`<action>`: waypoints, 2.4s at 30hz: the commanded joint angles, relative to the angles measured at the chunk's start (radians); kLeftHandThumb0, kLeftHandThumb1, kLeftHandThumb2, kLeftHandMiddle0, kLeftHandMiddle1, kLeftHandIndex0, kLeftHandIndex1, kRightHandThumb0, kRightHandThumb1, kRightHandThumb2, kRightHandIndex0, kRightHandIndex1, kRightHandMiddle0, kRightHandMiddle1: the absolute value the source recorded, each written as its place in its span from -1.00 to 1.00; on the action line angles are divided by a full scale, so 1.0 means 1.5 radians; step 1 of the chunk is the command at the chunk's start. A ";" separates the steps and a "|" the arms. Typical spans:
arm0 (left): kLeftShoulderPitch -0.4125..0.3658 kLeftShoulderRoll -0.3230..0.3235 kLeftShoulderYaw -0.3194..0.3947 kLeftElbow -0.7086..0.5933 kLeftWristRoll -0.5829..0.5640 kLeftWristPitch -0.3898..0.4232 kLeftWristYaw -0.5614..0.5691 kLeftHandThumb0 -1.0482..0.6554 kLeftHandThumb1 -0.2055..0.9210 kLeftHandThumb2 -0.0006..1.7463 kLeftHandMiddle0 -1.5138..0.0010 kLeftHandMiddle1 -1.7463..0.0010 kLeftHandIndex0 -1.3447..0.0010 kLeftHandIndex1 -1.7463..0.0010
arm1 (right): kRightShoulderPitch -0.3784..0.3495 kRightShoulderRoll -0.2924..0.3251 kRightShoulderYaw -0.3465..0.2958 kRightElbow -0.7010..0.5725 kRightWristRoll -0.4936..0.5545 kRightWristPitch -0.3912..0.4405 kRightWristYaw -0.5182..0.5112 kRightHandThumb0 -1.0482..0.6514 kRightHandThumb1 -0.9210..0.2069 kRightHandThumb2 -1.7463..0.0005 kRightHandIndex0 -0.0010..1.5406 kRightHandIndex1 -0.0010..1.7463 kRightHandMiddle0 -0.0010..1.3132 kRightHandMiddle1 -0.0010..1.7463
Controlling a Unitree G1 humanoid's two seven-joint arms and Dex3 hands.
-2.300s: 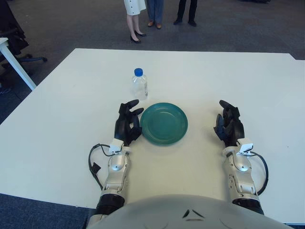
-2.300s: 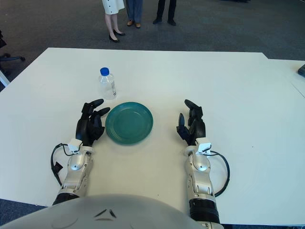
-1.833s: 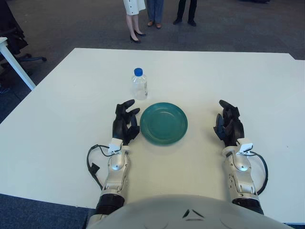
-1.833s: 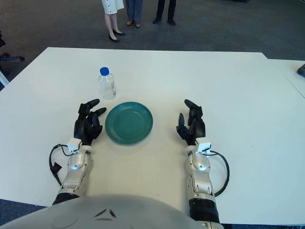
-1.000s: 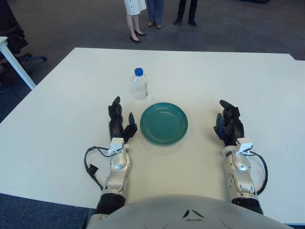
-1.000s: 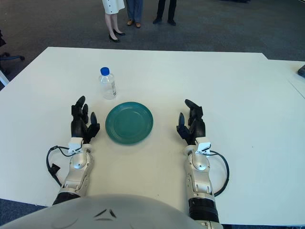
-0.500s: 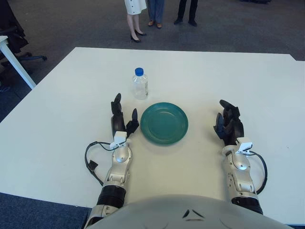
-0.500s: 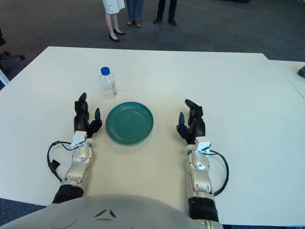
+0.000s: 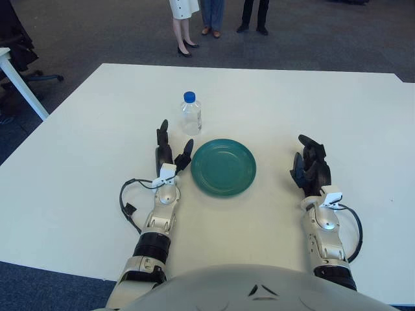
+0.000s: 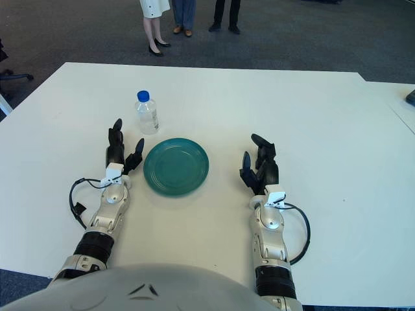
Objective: Put the bottle into the plate.
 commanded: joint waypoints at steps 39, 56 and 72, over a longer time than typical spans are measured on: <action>-0.128 0.024 0.012 0.061 -0.024 0.091 -0.069 -0.92 1.00 -0.67 0.61 0.96 1.00 0.35 | 0.014 0.022 0.016 0.079 -0.013 -0.006 0.007 -0.45 -1.00 0.28 -0.37 -0.97 -0.98 0.02; -0.220 0.033 0.007 0.129 -0.007 0.137 -0.060 -0.96 1.00 -0.71 0.65 0.98 1.00 0.37 | -0.001 0.031 0.017 0.111 -0.011 -0.032 0.010 -0.41 -1.00 0.28 -0.35 -0.97 -0.98 0.02; -0.287 0.036 0.003 0.192 0.005 0.164 -0.041 -0.98 1.00 -0.73 0.76 1.00 1.00 0.33 | -0.007 0.035 0.023 0.130 -0.022 -0.060 0.006 -0.39 -1.00 0.27 -0.32 -0.96 -0.99 0.01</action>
